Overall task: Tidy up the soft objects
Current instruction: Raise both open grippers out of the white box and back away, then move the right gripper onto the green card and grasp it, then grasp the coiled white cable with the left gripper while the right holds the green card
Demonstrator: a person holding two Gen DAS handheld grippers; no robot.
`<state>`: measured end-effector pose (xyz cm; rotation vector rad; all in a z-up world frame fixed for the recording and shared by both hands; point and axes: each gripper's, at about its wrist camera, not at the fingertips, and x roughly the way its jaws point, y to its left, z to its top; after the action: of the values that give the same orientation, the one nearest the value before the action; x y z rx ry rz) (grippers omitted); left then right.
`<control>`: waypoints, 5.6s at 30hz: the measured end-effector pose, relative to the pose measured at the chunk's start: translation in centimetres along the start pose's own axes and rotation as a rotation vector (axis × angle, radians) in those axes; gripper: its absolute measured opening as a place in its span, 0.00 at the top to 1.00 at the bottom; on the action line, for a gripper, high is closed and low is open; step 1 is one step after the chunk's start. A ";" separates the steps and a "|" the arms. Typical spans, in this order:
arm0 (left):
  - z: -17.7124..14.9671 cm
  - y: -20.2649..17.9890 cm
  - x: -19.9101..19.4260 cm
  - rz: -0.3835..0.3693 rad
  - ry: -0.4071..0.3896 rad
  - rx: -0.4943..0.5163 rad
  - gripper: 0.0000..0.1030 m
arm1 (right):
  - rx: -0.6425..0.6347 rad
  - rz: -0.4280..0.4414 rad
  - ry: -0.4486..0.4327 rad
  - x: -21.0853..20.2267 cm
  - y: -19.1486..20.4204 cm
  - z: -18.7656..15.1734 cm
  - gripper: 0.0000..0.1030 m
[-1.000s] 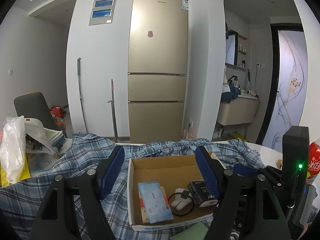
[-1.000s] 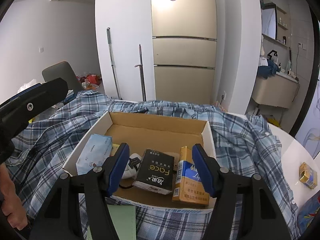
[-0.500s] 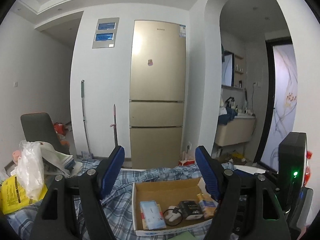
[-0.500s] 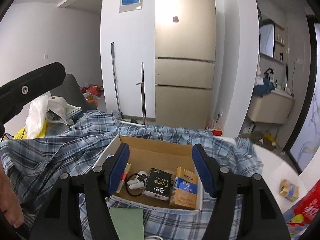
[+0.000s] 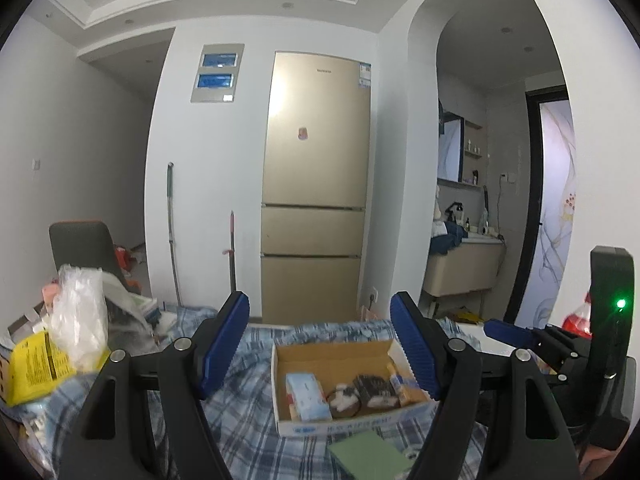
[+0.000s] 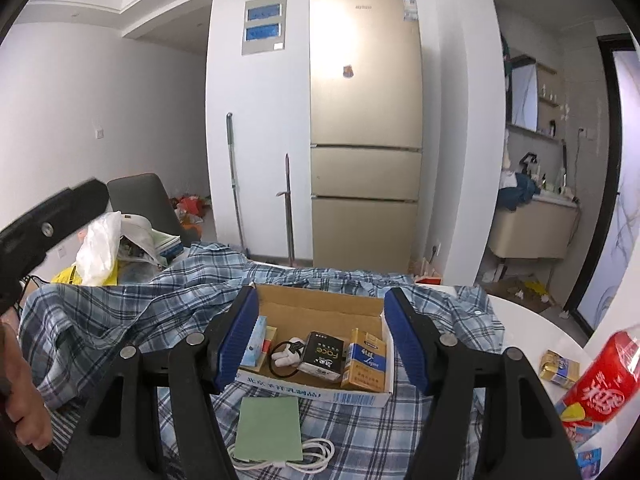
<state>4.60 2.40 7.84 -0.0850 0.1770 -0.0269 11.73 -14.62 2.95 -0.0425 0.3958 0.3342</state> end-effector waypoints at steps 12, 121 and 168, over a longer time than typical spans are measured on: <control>-6.1 1.5 2.2 -0.022 0.085 0.007 0.27 | -0.024 0.017 0.058 1.9 0.6 -5.1 0.37; -9.2 2.9 4.9 0.065 0.209 -0.067 0.00 | -0.019 0.035 0.358 5.4 -1.5 -7.4 0.32; -10.8 -6.5 8.8 -0.306 0.544 0.371 0.71 | 0.075 0.062 0.131 2.0 -4.4 -8.1 0.32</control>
<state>11.18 -5.24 -3.74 0.2700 0.6972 -0.3887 11.93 -19.00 -5.43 0.0210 0.5397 0.3789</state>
